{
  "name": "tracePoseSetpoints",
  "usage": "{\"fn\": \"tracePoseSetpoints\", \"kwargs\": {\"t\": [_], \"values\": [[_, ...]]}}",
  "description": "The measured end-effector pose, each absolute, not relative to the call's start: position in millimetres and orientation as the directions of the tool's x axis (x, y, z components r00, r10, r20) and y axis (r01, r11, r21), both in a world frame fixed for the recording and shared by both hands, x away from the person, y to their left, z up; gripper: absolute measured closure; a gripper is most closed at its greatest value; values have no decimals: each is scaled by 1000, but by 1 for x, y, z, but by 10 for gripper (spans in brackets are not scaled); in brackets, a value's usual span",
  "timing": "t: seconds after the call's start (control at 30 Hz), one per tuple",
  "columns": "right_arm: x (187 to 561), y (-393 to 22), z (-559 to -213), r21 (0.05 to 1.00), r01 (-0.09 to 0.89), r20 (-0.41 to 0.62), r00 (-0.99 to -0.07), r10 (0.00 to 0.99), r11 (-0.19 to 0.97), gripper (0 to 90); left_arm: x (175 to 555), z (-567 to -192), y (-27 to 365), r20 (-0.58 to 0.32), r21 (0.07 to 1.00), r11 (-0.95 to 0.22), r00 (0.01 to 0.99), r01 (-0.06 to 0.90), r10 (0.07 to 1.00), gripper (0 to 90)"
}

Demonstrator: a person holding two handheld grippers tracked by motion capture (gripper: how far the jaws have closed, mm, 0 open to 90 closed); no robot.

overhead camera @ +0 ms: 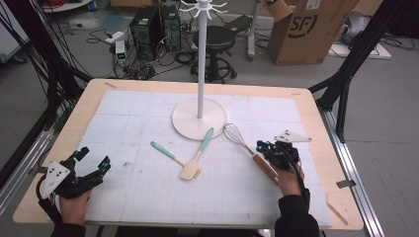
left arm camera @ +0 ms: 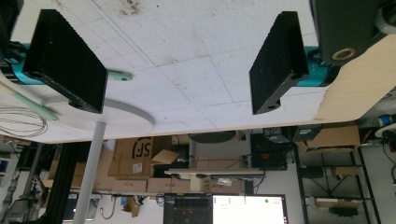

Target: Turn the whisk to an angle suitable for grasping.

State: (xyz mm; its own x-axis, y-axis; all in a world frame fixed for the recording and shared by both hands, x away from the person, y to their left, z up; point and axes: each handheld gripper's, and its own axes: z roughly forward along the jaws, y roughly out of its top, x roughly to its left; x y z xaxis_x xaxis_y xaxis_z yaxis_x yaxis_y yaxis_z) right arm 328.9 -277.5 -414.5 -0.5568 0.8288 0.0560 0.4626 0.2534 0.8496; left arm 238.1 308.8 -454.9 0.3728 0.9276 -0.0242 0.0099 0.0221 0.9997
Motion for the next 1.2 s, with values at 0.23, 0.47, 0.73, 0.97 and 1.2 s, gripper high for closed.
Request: {"fn": "tracePoseSetpoints", "kwargs": {"t": [0.23, 0.47, 0.73, 0.97, 1.2], "values": [[368, -263, -417, 757, 550, 23, -562, 827, 352, 893, 238, -455, 309, -25, 1000, 24, 374, 8, 927, 202], [403, -246, -422, 680, 589, 28, -617, 787, 437, 879, 238, -455, 309, -27, 1000, 25, 374, 11, 927, 205], [409, -238, -425, 680, 569, 65, -674, 736, 462, 893, 238, -455, 309, -26, 1000, 24, 374, 10, 927, 207], [394, -233, -421, 667, 536, 99, -753, 651, 518, 892, 238, -455, 309, -25, 1000, 24, 373, 8, 928, 209], [372, -236, -414, 691, 498, 63, -764, 642, 524, 890, 238, -455, 309, -27, 1000, 26, 373, 7, 927, 210]]}}
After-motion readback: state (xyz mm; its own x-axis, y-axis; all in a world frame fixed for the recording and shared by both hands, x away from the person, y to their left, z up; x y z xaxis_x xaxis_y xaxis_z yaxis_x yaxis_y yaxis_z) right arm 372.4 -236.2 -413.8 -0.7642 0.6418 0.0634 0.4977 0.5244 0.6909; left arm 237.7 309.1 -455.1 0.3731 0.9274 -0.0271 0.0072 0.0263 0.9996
